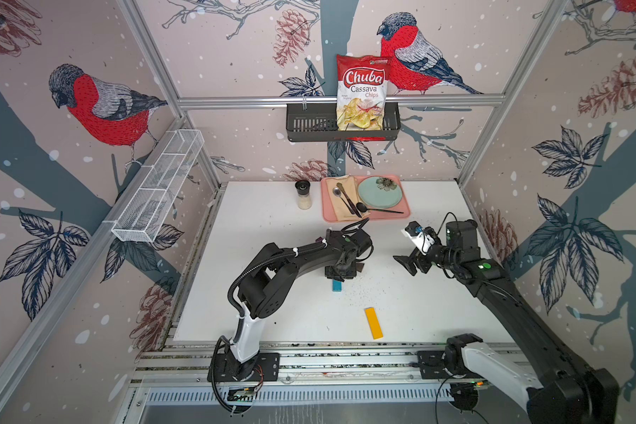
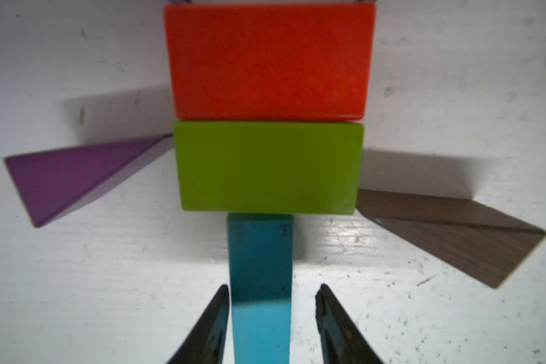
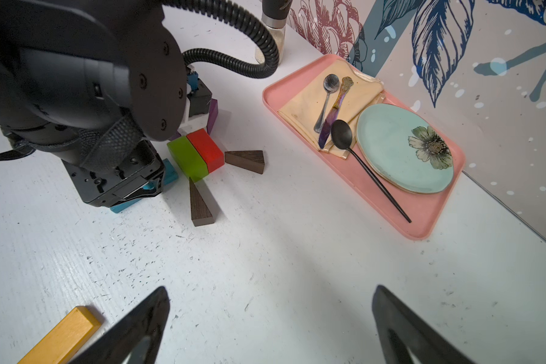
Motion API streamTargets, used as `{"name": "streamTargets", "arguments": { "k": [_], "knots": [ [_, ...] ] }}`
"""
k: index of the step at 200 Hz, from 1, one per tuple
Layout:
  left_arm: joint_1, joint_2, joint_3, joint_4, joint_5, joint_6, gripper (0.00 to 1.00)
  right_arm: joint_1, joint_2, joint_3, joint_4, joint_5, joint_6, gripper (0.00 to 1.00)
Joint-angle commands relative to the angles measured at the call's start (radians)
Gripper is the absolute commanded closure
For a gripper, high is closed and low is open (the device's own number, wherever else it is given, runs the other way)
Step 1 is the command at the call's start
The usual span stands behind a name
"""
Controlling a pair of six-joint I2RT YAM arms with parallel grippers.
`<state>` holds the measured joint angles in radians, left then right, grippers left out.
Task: Assemble a small pinwheel with building blocks
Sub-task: Assemble the building block at the center of the board.
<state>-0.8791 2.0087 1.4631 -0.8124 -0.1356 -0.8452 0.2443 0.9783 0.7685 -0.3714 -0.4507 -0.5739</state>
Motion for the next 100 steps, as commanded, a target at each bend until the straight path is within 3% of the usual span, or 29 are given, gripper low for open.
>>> {"name": "streamTargets", "arguments": {
  "k": [1,100],
  "knots": [
    [0.000,0.008,0.010,-0.007,-0.012,0.006,0.54,0.001,-0.004,0.006,0.008,-0.016,0.002,0.00],
    [-0.049,-0.111,-0.109,-0.009,-0.016,-0.025,0.55,0.001,-0.017,-0.014,0.017,-0.013,0.004,0.00]
  ]
}}
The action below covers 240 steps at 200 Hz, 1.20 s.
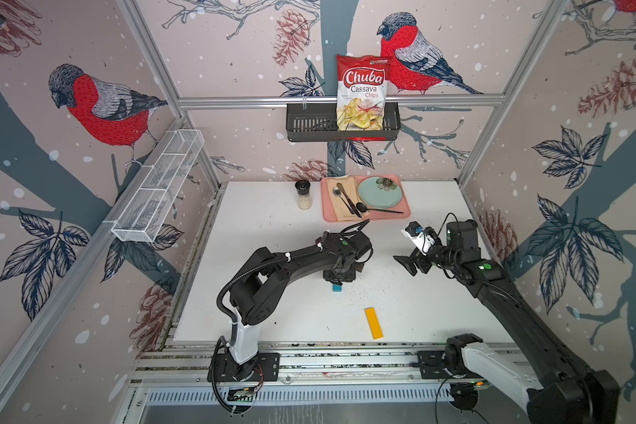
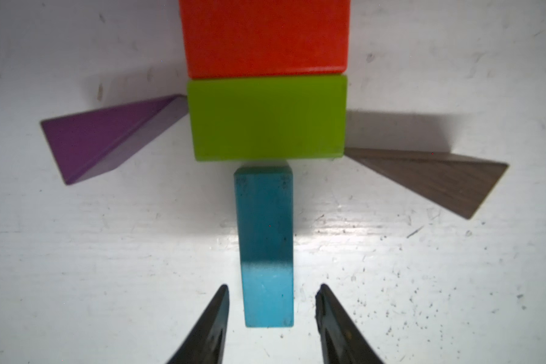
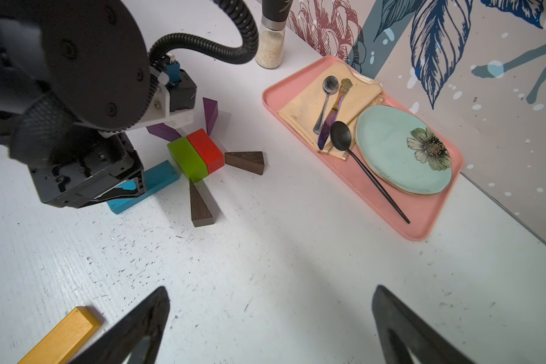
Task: Assemble a small pinwheel with building blocks
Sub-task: Assemble the building block at the center of the board.
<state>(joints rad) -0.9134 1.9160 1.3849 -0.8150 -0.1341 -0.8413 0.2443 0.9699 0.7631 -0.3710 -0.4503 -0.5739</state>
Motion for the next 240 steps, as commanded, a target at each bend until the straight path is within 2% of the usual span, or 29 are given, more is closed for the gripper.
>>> {"name": "streamTargets", "arguments": {
  "k": [1,47,240],
  "knots": [
    [-0.015,-0.018,-0.032,-0.005,-0.017,-0.030,0.55,0.001,-0.008,-0.009,0.017,-0.013,0.004,0.00],
    [-0.031,0.000,-0.041,0.031,-0.009,-0.022,0.59,0.002,-0.013,-0.005,0.014,-0.007,0.006,0.00],
    [-0.031,0.020,-0.053,0.041,-0.005,-0.027,0.60,0.001,-0.006,-0.005,0.012,-0.007,0.004,0.00]
  ]
}}
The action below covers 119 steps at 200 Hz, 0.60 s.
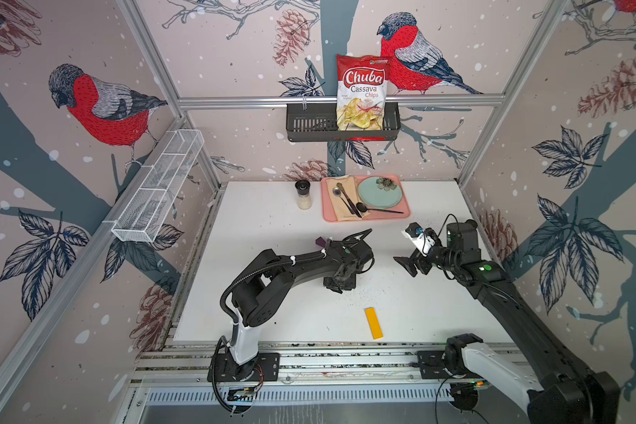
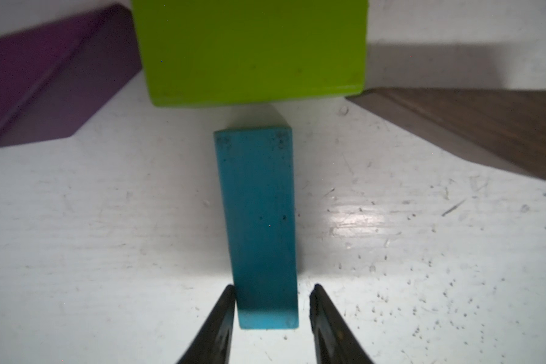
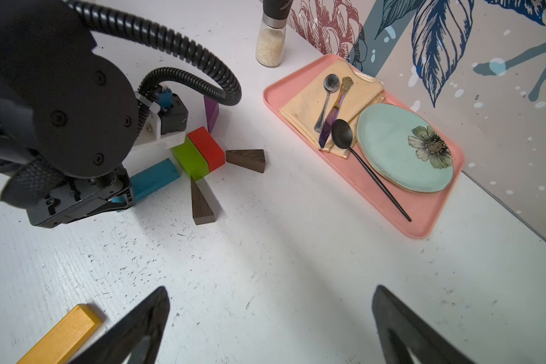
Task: Assemble a small pinwheel with building blocks
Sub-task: Assemble the building block at the center of the board.
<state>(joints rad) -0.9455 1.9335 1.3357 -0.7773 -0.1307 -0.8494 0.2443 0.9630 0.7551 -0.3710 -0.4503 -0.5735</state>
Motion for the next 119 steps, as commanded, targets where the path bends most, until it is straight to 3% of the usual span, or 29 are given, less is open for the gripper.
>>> {"name": "streamTargets", "arguments": {
  "k": [1,119],
  "knots": [
    [0.001,0.002,-0.004,0.004,-0.008,-0.019,0.60,0.001,0.001,0.003,0.012,-0.007,0.004,0.00],
    [0.003,0.011,-0.002,0.002,-0.006,-0.013,0.62,0.001,0.003,0.005,0.011,-0.009,0.003,0.00]
  ]
}}
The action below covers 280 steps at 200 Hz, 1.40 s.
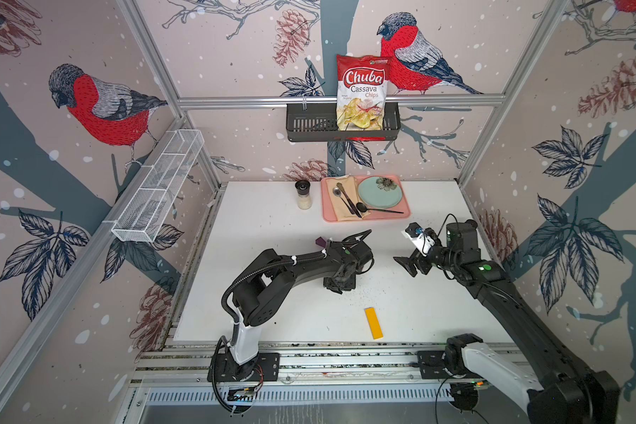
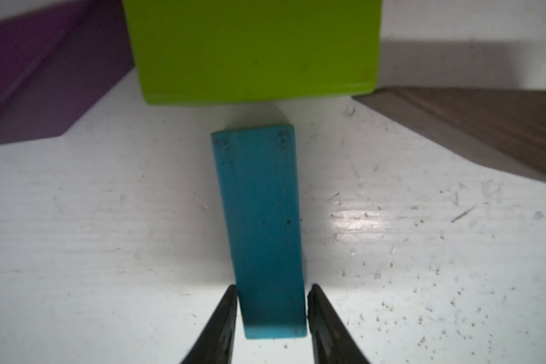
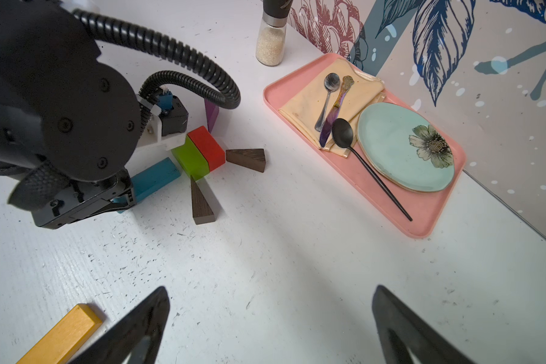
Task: Assemble a small pinwheel with building blocks
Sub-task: Assemble the building block at the center of the board, then pick up the building block from the center of the board.
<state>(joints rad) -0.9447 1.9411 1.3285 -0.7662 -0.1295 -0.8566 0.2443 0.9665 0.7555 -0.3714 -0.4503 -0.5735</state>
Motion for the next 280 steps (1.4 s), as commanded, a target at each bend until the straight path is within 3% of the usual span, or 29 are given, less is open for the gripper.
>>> {"name": "streamTargets", "arguments": {
  "k": [1,123,146,191,246,280],
  "knots": [
    [0.002,0.004,0.006,-0.010,-0.008,-0.005,0.62,0.000,0.000,0.004,0.012,-0.010,0.003,0.00],
    [0.011,0.016,0.021,-0.023,-0.023,0.007,0.64,0.002,0.004,0.008,0.011,-0.010,0.001,0.00],
    [0.010,0.015,0.021,-0.011,-0.017,0.013,0.53,0.003,0.003,0.008,0.008,-0.010,0.001,0.00],
    [0.011,-0.008,0.019,0.013,-0.010,0.026,0.45,0.002,0.003,0.013,0.003,0.002,0.006,0.00],
    [0.007,-0.246,-0.008,0.067,-0.048,0.109,0.42,-0.006,0.010,0.053,-0.103,0.056,0.040,0.00],
    [0.037,-0.436,-0.139,0.099,-0.080,0.157,0.42,0.048,0.011,0.026,-0.158,0.031,0.060,0.01]
  ]
}}
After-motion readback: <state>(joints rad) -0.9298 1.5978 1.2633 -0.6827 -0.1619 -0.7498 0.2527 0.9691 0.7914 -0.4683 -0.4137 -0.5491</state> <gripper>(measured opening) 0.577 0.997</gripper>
